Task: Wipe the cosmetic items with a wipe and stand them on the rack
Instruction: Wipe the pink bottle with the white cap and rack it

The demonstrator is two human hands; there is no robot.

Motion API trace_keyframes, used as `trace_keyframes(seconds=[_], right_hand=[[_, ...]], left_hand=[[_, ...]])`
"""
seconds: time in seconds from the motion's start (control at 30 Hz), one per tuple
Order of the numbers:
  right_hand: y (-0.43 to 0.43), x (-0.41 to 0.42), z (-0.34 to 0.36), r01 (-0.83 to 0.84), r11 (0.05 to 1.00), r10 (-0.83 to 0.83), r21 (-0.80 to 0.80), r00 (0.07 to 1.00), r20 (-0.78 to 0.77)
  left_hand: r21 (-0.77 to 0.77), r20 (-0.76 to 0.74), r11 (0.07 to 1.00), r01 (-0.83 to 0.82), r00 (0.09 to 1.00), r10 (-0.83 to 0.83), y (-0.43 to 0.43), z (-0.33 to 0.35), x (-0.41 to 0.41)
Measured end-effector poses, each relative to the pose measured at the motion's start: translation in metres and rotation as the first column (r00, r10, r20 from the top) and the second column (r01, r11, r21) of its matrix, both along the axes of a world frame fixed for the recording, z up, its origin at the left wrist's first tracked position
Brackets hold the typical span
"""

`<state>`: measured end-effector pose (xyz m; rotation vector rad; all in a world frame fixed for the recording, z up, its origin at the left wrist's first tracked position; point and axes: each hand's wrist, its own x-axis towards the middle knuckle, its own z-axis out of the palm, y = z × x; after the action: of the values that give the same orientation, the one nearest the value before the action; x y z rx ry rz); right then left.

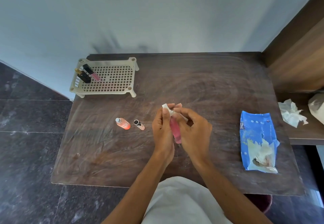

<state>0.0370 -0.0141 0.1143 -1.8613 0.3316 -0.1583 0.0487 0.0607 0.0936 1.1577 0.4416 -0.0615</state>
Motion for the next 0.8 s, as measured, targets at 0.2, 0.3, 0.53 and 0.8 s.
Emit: trace_keyframes(seconds=[0.2, 0.3, 0.53, 0.8], right_hand=[[-0.008, -0.014, -0.011, -0.071, 0.995, 0.07, -0.068, 0.997, -0.009], [-0.016, -0.03, -0.024, -0.122, 0.987, 0.108, -0.108, 0.987, -0.122], [-0.004, -0.002, -0.006, -0.081, 0.995, 0.076, -0.053, 0.994, -0.082], [-0.003, -0.017, -0.01, -0.14, 0.989, 0.137, -0.043, 0.988, -0.076]], left_hand=[[-0.09, 0.07, 0.992, -0.088, 0.993, 0.094, 0.004, 0.002, 0.009], [-0.117, 0.081, 0.988, -0.097, 0.991, 0.107, 0.008, 0.002, 0.011], [-0.122, 0.068, 0.993, 0.004, 0.998, 0.005, 0.004, 0.001, 0.004], [-0.122, 0.092, 0.99, -0.064, 0.993, 0.076, 0.014, 0.003, 0.026]])
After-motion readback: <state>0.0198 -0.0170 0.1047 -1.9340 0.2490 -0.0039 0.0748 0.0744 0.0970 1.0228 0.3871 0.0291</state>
